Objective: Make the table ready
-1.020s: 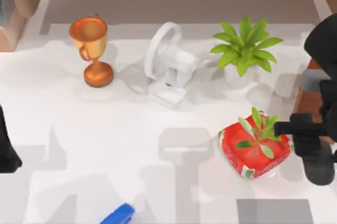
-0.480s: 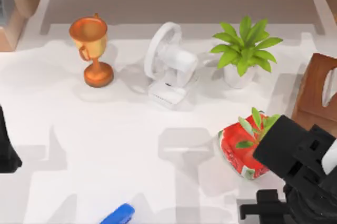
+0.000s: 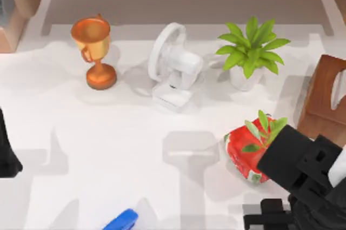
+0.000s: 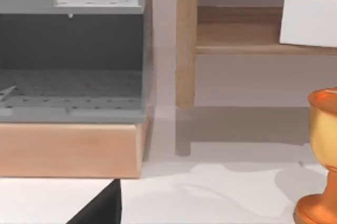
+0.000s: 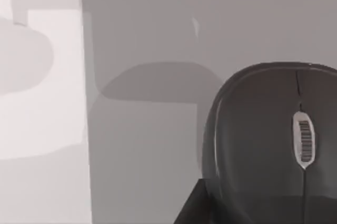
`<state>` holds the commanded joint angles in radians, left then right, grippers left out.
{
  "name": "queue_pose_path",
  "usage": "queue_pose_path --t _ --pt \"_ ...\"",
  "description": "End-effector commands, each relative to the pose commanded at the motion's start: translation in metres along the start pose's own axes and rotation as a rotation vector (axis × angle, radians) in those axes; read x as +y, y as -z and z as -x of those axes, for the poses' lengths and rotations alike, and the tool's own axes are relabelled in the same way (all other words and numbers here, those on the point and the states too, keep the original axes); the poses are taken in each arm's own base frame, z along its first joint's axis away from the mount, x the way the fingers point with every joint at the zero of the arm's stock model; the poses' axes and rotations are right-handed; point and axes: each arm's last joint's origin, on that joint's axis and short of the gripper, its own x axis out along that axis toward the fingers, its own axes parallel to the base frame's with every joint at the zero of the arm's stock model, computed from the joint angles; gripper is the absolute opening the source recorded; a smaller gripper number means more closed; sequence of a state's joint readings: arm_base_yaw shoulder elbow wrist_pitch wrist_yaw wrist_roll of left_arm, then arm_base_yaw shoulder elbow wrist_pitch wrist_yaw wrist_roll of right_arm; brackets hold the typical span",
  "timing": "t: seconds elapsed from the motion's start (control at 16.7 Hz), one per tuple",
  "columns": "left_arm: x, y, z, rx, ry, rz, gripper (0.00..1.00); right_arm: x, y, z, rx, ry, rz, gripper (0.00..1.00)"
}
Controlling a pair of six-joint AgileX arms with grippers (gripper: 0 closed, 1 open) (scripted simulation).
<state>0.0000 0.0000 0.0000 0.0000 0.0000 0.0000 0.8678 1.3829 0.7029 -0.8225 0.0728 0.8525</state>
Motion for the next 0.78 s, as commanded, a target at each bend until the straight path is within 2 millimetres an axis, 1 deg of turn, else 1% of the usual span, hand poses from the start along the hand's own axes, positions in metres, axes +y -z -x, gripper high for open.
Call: queue_pose_path --t 0.3,0.78 --pt "0.000 0.000 0.000 0.000 0.000 0.000 1.00 0.001 -0.001 0.003 -0.011 -0.013 0.001 0.00" --pt "0.000 0.000 0.000 0.000 0.000 0.000 1.00 0.003 -0.003 0.013 -0.055 -0.061 0.003 0.00"
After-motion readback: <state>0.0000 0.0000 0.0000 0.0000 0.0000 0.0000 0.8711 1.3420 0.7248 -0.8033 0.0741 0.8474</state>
